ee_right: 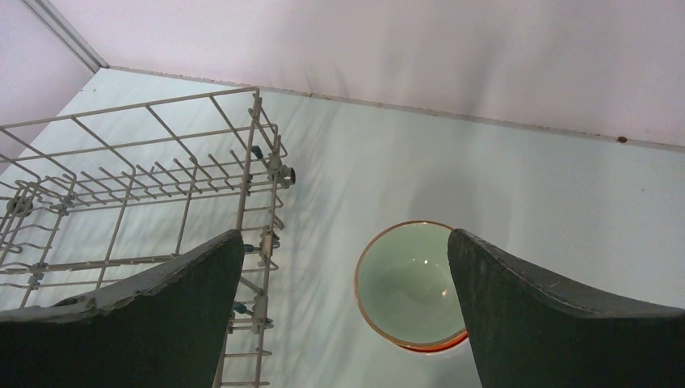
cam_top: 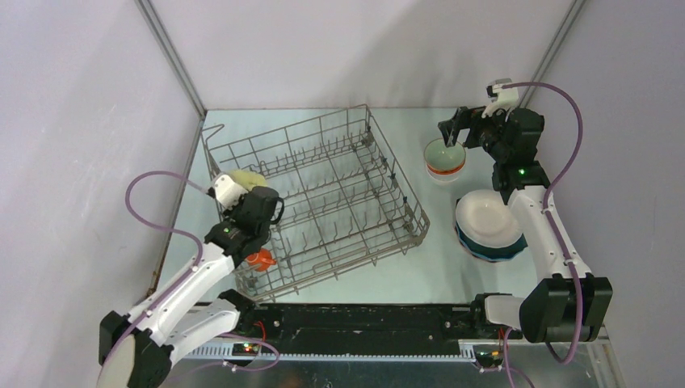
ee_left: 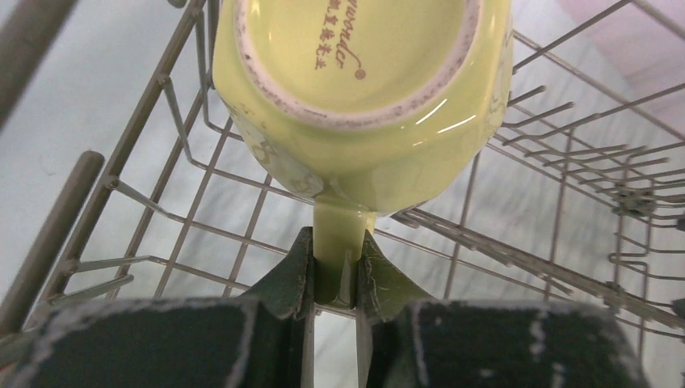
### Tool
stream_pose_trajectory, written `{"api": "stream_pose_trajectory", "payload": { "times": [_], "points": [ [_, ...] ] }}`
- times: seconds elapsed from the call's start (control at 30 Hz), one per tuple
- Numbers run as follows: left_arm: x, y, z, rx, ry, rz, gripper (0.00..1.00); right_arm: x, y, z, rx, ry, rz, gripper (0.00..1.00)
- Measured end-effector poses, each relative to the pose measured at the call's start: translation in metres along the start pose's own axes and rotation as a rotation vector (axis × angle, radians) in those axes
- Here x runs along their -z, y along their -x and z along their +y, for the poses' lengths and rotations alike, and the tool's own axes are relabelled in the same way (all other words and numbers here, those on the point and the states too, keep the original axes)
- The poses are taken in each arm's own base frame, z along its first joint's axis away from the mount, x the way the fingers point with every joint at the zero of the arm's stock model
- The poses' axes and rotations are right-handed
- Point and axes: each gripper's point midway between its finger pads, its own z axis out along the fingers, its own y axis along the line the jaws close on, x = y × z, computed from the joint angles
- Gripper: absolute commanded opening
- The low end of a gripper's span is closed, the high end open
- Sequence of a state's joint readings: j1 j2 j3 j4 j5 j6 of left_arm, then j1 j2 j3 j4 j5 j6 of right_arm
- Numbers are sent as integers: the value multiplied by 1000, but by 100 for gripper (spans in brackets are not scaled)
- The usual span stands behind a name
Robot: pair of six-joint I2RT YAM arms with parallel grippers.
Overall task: Unload the mixed dishes from the dish rack
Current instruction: Pick up the cup from the dish rack.
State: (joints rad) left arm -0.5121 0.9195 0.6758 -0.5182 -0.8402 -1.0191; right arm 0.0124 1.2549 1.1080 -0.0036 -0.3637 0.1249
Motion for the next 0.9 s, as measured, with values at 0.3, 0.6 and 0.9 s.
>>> {"api": "stream_pose_trajectory", "payload": {
  "times": [0.3, 0.6, 0.9],
  "points": [
    [14, 16, -16, 19, -115, -10, 0, 0, -1, 7, -3, 38, 5, 99],
    [41, 16, -57, -26, -398, 59, 0, 8, -5, 49, 3, 283, 30, 99],
    [75, 3, -98, -37, -685, 162, 0, 25, -4, 157, -100, 718, 61, 99]
  ]
}}
